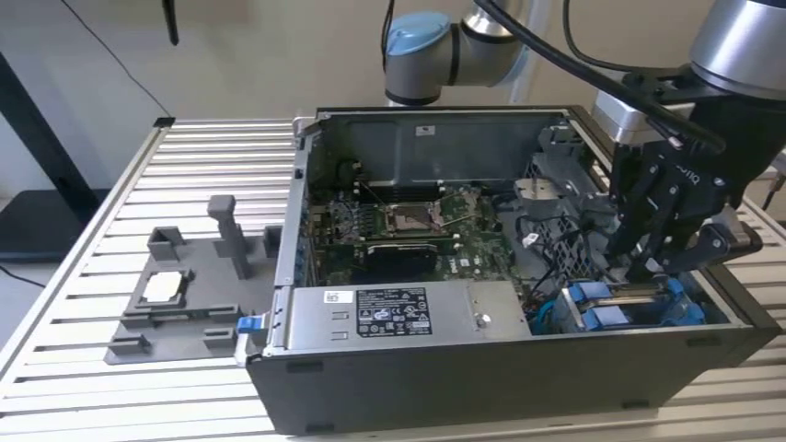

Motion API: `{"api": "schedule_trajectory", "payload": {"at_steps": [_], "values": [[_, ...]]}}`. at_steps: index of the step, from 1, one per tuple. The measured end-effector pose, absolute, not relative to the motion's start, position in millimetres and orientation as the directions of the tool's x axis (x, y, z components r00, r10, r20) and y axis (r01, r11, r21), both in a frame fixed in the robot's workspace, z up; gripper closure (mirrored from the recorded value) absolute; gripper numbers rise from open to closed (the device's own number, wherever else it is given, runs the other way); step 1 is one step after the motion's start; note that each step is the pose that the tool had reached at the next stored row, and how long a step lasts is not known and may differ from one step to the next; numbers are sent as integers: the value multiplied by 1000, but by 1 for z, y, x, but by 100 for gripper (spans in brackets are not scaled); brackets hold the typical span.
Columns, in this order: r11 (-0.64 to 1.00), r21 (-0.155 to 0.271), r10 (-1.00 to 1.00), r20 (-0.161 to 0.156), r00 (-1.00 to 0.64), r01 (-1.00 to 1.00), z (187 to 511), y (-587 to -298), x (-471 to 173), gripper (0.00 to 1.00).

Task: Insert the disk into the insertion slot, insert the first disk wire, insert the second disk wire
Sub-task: 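Insert the disk into the insertion slot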

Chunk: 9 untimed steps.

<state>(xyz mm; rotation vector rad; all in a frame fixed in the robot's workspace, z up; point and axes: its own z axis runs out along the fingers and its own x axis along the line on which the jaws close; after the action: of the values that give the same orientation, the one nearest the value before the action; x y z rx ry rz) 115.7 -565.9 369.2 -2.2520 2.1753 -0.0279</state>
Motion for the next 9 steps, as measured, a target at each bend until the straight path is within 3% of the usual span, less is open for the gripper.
{"api": "schedule_trajectory", "payload": {"at_steps": [9], "values": [[-43, -57, -999, 3, 43, -997, 377, -565, 116, 60]]}}
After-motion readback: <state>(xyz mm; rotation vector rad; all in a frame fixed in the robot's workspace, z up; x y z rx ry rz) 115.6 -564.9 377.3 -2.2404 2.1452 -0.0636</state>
